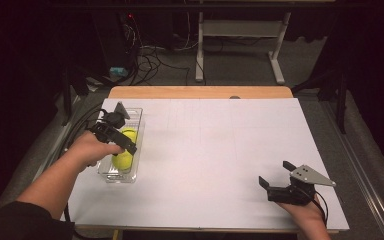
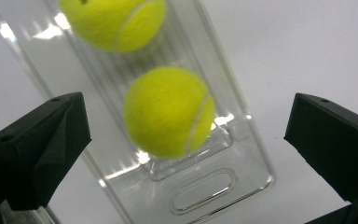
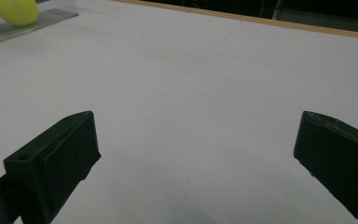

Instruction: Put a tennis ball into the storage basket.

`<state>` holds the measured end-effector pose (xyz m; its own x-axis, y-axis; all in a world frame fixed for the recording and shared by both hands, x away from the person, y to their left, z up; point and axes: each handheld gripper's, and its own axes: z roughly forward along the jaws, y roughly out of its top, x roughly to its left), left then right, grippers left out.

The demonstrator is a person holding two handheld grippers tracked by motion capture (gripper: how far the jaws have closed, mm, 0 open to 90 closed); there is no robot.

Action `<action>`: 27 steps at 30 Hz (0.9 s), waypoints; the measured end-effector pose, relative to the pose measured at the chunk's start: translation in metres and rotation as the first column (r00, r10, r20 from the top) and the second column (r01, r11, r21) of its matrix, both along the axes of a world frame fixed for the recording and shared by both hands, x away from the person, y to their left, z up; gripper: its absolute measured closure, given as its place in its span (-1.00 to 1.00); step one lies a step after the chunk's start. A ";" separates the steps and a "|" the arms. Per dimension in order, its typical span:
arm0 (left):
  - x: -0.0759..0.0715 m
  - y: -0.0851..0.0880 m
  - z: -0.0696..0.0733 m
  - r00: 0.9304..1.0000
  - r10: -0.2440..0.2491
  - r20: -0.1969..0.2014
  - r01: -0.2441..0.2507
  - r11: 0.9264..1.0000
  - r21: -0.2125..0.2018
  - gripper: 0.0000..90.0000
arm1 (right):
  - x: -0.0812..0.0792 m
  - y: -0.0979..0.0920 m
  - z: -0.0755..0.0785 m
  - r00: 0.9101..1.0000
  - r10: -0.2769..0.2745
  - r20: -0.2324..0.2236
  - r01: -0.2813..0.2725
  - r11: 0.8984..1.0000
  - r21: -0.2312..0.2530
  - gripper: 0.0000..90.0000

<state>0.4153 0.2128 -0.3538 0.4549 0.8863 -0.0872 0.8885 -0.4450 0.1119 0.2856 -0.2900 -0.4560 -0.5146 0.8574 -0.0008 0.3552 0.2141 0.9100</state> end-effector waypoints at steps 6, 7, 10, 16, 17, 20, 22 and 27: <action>0.000 -0.031 -0.008 0.998 -0.060 -0.006 0.060 0.998 -0.003 -0.99 | 0.000 0.002 -0.001 1.000 0.005 -0.002 -0.005 1.000 -0.002 -1.00; 0.001 -0.037 -0.009 0.998 -0.070 -0.008 0.070 0.998 -0.003 -0.99 | 0.000 0.002 -0.001 1.000 0.006 -0.004 -0.006 1.000 -0.003 -1.00; 0.002 -0.054 -0.011 0.995 -0.099 -0.007 0.099 0.995 -0.006 -0.99 | 0.000 0.002 -0.001 1.000 0.006 -0.003 -0.006 1.000 -0.003 -1.00; 0.000 -0.088 -0.010 0.987 -0.161 -0.004 0.161 0.987 -0.018 -0.99 | 0.000 0.001 -0.001 1.000 0.010 -0.001 -0.010 1.000 -0.003 -1.00; 0.000 -0.093 -0.010 0.986 -0.168 -0.002 0.168 0.986 -0.022 -0.99 | 0.000 0.002 -0.001 1.000 0.009 -0.001 -0.009 1.000 0.000 -1.00; -0.002 -0.105 -0.010 0.982 -0.188 0.003 0.188 0.982 -0.032 -0.99 | -0.001 0.002 0.000 1.000 0.010 0.000 -0.010 1.000 0.001 -1.00; -0.003 -0.112 -0.012 0.979 -0.203 0.009 0.203 0.979 -0.035 -0.99 | -0.001 0.002 0.000 1.000 0.010 0.000 -0.010 1.000 0.002 -1.00; -0.011 -0.122 -0.027 0.976 -0.214 0.045 0.216 0.975 -0.053 -0.99 | -0.001 0.002 0.000 1.000 0.011 0.000 -0.011 1.000 0.003 -1.00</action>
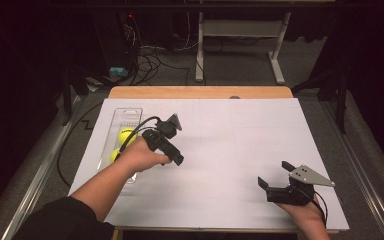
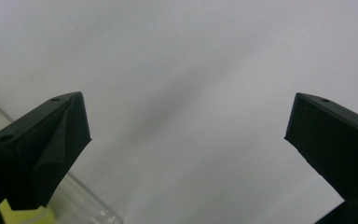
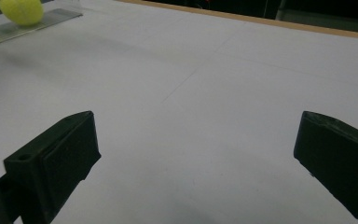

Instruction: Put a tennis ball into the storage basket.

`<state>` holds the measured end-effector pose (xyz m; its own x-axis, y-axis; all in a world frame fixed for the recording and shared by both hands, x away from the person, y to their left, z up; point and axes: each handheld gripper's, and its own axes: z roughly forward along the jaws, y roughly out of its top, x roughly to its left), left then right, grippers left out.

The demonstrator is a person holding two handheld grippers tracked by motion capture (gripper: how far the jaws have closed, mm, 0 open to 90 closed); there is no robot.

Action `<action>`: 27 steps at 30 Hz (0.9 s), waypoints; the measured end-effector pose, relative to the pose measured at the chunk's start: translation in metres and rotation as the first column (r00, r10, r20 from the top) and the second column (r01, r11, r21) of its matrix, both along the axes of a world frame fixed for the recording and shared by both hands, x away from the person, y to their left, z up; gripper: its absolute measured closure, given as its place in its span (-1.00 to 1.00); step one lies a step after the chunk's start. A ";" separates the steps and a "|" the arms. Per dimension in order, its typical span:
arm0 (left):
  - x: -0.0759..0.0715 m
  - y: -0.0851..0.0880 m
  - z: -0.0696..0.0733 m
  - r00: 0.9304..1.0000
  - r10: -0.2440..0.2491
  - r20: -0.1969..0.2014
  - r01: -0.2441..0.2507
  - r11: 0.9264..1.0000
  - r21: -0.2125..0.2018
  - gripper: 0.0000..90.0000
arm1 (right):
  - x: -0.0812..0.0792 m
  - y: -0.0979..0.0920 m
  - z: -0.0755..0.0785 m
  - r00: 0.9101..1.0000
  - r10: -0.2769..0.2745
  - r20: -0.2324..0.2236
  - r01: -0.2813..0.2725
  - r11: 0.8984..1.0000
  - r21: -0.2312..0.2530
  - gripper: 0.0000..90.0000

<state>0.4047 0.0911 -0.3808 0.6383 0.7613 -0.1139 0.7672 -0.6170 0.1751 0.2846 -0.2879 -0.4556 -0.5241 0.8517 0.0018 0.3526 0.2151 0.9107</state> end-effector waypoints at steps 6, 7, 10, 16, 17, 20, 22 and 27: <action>-0.017 -0.006 -0.025 0.998 -0.011 0.059 0.015 0.998 -0.061 -0.99 | -0.001 0.001 0.000 1.000 0.002 0.000 -0.002 1.000 0.000 -1.00; -0.020 -0.007 -0.029 0.998 -0.004 0.070 0.010 0.997 -0.081 -0.99 | -0.001 0.001 0.000 1.000 0.002 0.001 -0.002 1.000 -0.001 -1.00; -0.029 -0.007 -0.042 0.993 0.010 0.114 0.004 0.993 -0.115 -0.99 | -0.001 0.002 0.000 1.000 0.005 0.002 -0.005 1.000 -0.002 -1.00; -0.040 0.006 -0.062 0.979 0.100 0.178 -0.058 0.971 -0.231 -0.99 | -0.001 0.004 -0.001 1.000 0.009 0.001 -0.009 1.000 -0.003 -1.00; -0.043 0.008 -0.064 0.973 0.115 0.202 -0.060 0.963 -0.261 -0.98 | -0.001 0.004 -0.001 1.000 0.012 -0.001 -0.012 1.000 -0.002 -1.00; -0.049 0.014 -0.072 0.952 0.148 0.267 -0.051 0.940 -0.338 -0.97 | -0.001 0.005 -0.002 1.000 0.011 -0.003 -0.011 1.000 -0.003 -1.00; -0.053 0.016 -0.078 0.938 0.158 0.310 -0.036 0.930 -0.365 -0.97 | -0.002 0.006 -0.002 1.000 0.016 -0.001 -0.016 1.000 0.001 -1.00; -0.055 0.025 -0.089 0.910 0.200 0.363 -0.010 0.886 -0.464 -0.97 | -0.003 0.011 -0.004 1.000 0.022 0.005 -0.022 1.000 0.005 -1.00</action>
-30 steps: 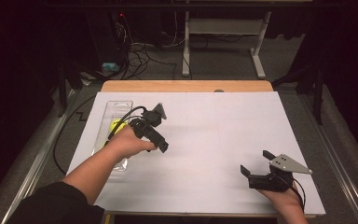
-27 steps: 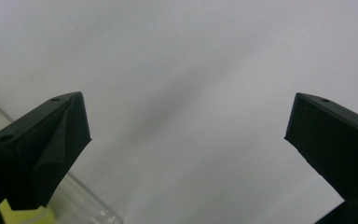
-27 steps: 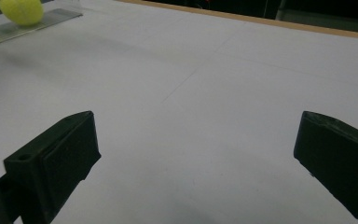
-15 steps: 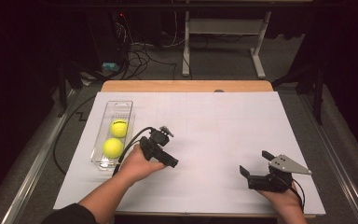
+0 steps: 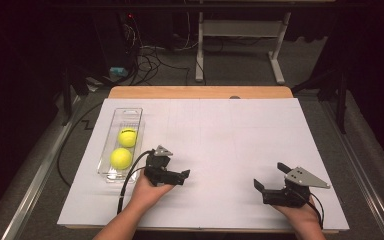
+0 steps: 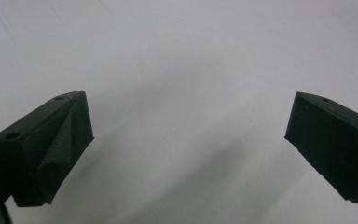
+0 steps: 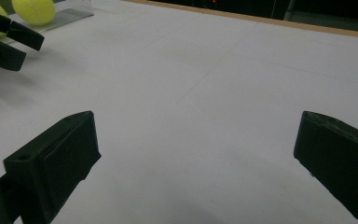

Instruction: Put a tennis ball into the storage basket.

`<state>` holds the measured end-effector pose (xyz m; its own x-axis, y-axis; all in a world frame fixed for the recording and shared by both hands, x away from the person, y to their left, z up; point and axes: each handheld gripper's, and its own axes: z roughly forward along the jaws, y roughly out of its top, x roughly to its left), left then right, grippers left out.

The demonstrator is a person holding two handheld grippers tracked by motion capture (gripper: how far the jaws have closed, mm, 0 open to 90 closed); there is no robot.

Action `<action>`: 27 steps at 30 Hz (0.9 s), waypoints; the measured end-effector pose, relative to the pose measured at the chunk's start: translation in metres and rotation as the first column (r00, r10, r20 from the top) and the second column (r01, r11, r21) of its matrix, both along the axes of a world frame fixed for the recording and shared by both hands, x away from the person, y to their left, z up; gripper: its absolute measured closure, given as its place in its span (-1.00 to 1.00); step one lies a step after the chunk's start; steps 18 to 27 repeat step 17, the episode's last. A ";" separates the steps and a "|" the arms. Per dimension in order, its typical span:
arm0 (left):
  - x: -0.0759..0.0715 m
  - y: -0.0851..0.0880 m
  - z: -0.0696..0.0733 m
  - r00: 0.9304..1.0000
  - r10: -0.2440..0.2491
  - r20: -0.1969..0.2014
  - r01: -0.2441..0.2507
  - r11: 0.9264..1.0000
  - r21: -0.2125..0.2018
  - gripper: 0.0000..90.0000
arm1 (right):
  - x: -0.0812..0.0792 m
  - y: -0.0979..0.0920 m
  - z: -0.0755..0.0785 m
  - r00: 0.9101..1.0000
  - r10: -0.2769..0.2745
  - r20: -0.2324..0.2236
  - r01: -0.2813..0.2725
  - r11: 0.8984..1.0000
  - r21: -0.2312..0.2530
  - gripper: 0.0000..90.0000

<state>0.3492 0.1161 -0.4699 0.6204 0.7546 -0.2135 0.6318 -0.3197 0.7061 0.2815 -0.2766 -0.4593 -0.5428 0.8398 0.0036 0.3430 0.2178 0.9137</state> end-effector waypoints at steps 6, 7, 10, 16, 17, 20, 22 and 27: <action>-0.009 0.013 0.008 0.988 -0.007 0.155 0.024 0.994 -0.106 -1.00 | 0.000 0.000 -0.002 1.000 -0.008 0.002 0.008 1.000 0.013 -1.00; -0.012 0.015 0.008 0.982 -0.009 0.186 0.033 0.992 -0.123 -1.00 | -0.001 -0.001 -0.001 1.000 -0.016 0.002 0.016 1.000 0.020 -1.00; -0.016 0.020 0.009 0.977 -0.009 0.212 0.042 0.987 -0.156 -1.00 | -0.004 -0.006 0.000 0.999 -0.041 0.004 0.041 0.998 0.044 -1.00; -0.018 0.021 0.005 0.975 -0.024 0.220 0.058 0.988 -0.146 -1.00 | -0.008 -0.015 0.003 0.997 -0.078 0.018 0.077 0.995 0.066 -1.00; -0.018 0.021 0.005 0.975 -0.026 0.222 0.059 0.988 -0.146 -1.00 | -0.007 -0.015 0.003 0.997 -0.080 0.017 0.078 0.995 0.068 -1.00; -0.018 0.021 0.005 0.975 -0.026 0.222 0.059 0.988 -0.146 -1.00 | -0.007 -0.015 0.003 0.997 -0.080 0.017 0.078 0.995 0.068 -1.00; -0.018 0.021 0.005 0.975 -0.026 0.222 0.059 0.988 -0.146 -1.00 | -0.007 -0.015 0.003 0.997 -0.080 0.017 0.078 0.995 0.068 -1.00; -0.018 0.021 0.005 0.975 -0.026 0.222 0.059 0.988 -0.146 -1.00 | -0.007 -0.015 0.003 0.997 -0.080 0.017 0.078 0.995 0.068 -1.00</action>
